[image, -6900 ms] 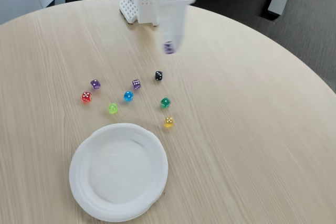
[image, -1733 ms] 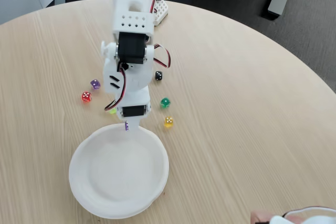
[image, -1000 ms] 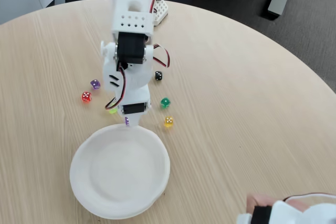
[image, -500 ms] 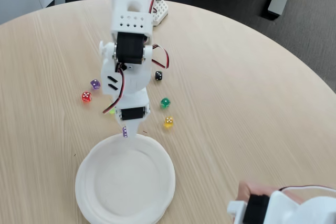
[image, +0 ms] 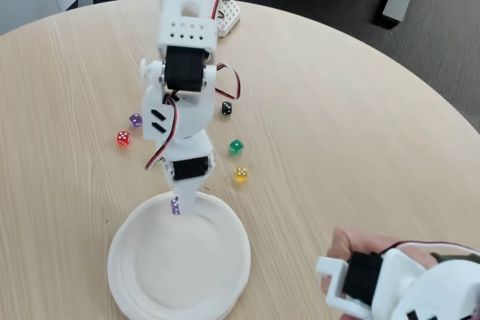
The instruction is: Pick a purple dice and put it in the plate.
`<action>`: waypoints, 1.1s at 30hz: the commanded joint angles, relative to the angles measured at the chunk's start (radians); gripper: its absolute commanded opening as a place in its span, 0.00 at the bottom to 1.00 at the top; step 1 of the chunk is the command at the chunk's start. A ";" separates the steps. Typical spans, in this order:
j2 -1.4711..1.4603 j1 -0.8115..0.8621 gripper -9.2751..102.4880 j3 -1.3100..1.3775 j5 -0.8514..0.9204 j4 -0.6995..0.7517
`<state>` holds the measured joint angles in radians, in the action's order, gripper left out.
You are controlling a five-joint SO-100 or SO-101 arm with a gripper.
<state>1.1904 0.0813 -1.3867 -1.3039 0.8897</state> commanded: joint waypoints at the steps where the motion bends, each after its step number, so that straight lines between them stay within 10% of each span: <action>1: 0.023 0.005 0.08 0.035 0.025 -0.043; 14: 0.029 0.005 0.24 0.026 -0.055 -0.032; 18: 0.032 0.005 0.08 0.023 -0.121 -0.021; 33: 0.322 0.005 0.08 0.032 -0.160 0.589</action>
<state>1.4281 0.0813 -1.3867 -1.4619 1.4189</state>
